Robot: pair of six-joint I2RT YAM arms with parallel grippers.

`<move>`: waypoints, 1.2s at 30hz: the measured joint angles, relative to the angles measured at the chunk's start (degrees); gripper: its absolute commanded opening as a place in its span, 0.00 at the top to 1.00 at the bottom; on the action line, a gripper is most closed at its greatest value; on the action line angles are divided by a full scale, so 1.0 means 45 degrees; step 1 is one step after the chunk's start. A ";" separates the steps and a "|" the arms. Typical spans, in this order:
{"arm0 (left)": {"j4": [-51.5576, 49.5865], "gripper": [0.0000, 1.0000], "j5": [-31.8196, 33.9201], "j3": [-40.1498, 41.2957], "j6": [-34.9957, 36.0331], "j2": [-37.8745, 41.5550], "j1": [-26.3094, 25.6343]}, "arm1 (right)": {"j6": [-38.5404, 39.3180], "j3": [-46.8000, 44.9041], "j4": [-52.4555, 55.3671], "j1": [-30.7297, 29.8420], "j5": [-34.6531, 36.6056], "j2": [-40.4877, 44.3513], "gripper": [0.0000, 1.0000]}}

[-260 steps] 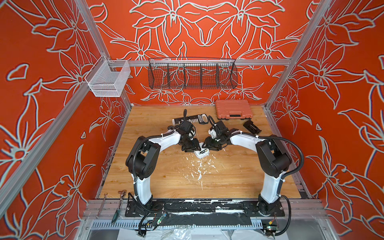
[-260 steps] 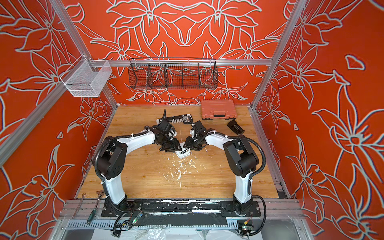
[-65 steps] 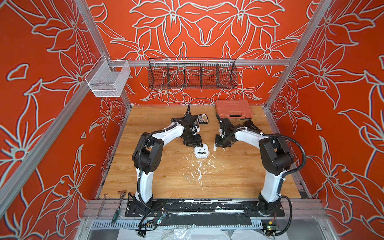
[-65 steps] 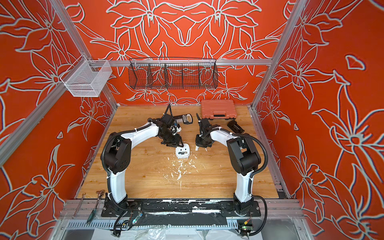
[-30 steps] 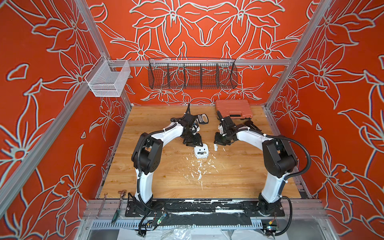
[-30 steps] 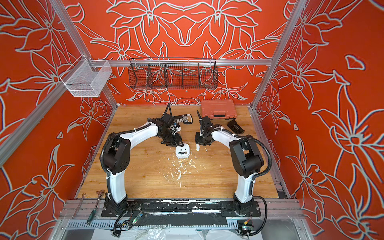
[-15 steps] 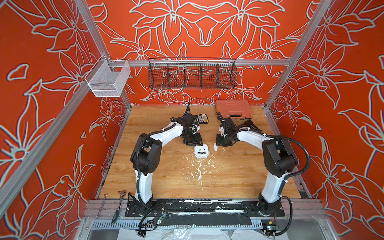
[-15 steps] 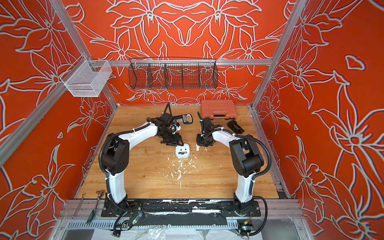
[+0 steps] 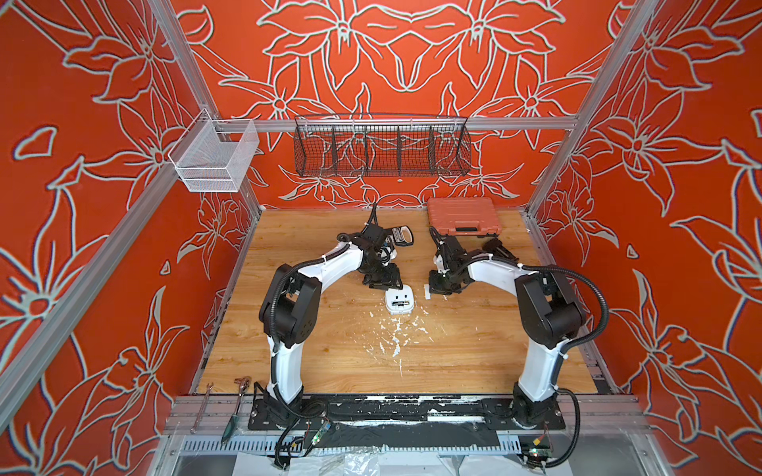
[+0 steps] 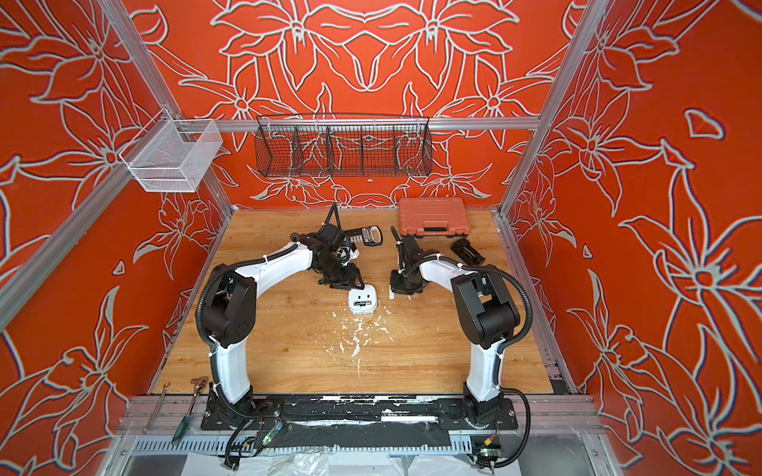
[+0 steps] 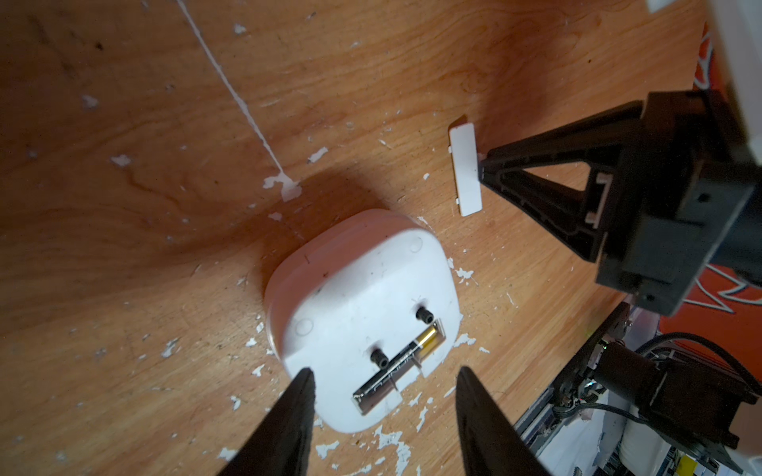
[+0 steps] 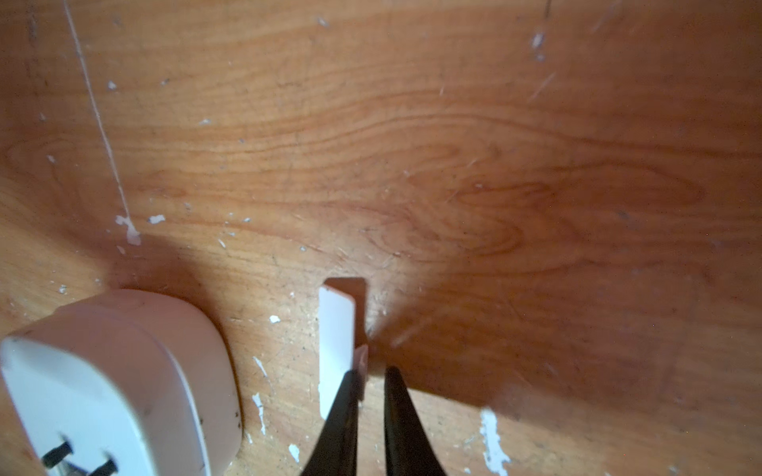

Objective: Insert the battery into the alarm
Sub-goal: Pick up the cover from the center of the board.

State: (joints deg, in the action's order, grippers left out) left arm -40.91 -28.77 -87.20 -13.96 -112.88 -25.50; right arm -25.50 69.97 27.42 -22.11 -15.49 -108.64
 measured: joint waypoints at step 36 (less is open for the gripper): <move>-0.0287 0.46 0.0495 -0.1015 0.0049 -0.0034 0.0000 | -0.2108 -0.2501 -0.1316 -0.0175 -0.0758 0.2769 1.00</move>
State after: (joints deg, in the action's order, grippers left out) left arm -42.19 -26.55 -91.77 -13.74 -113.03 -25.50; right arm -34.98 58.72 21.50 -22.90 -18.90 -96.18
